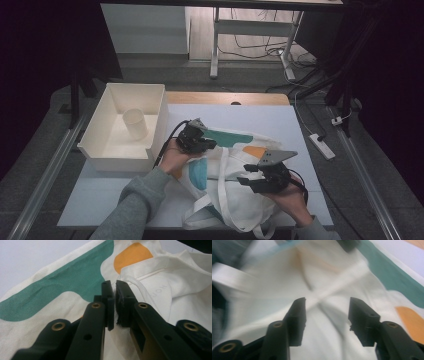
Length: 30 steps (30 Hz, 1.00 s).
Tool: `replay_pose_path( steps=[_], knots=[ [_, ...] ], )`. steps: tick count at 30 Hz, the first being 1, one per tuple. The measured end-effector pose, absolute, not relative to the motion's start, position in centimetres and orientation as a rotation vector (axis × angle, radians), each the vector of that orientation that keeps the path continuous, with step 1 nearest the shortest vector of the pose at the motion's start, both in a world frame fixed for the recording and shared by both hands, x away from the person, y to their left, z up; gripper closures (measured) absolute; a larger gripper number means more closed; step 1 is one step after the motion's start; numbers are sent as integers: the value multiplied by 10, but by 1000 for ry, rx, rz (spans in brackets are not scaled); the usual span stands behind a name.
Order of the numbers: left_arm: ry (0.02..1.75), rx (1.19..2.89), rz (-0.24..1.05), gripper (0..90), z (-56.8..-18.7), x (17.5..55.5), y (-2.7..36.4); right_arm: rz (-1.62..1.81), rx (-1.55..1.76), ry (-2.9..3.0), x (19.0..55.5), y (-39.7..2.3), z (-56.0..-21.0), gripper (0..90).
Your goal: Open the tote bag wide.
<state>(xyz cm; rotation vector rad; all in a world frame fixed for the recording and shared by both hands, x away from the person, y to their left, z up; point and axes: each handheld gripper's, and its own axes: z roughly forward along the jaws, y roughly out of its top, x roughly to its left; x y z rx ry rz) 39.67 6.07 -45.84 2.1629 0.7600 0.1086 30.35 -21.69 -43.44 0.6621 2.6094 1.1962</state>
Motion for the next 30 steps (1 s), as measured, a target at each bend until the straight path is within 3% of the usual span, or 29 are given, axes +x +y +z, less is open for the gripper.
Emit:
replay_pose_path(
  steps=[13,16,23,30],
  knots=[
    [763,2158,102,845,-459,397,62,866,636,2715,349,-192,-473,429],
    [763,2158,100,845,-459,397,62,800,631,2750,353,-190,-485,492],
    [763,2168,96,846,-461,398,60,786,622,2730,355,-192,-491,794],
    [761,2143,111,846,-457,397,63,859,590,2687,351,-198,-478,852]
  ],
)
